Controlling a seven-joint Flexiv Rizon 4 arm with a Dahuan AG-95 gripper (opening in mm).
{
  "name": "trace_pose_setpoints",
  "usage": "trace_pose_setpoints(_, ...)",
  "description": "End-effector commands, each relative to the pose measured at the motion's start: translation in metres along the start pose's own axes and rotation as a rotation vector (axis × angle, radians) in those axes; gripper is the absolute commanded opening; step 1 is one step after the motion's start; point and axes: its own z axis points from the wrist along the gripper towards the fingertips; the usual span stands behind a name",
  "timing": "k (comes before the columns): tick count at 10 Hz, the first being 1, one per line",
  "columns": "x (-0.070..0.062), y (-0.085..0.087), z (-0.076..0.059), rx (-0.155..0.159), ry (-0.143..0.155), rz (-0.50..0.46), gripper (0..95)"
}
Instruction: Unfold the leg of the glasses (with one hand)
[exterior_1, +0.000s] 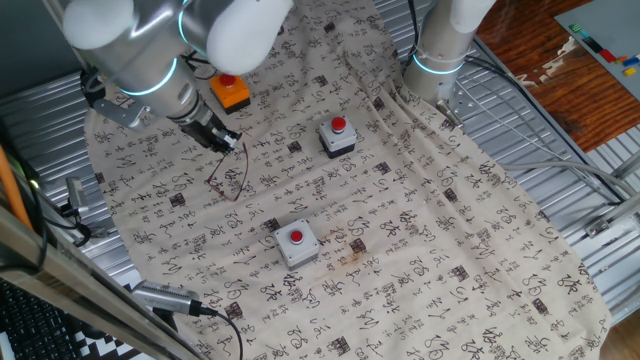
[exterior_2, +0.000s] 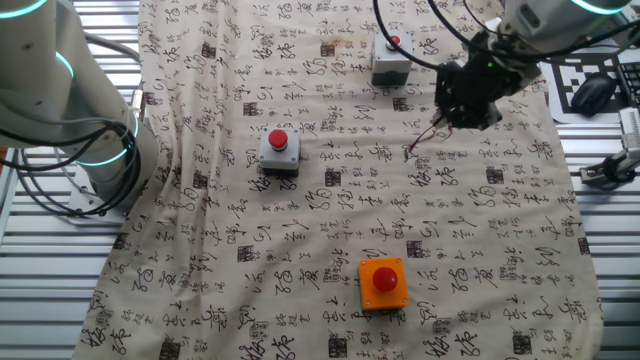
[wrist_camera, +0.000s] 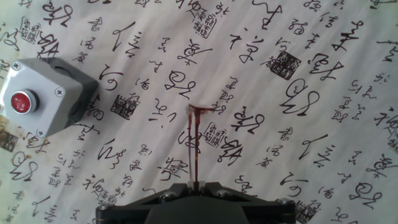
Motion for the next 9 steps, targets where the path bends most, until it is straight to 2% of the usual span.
trace_pose_setpoints(1,0.0003,-0.0001,0.0001,0.001,-0.003,-0.047,0.0)
trace_pose_setpoints(5,0.0003,-0.0001,0.0001,-0.002,-0.006,-0.044,0.0)
trace_pose_setpoints(9,0.0003,-0.0001,0.0001,0.008,-0.039,-0.026,0.0)
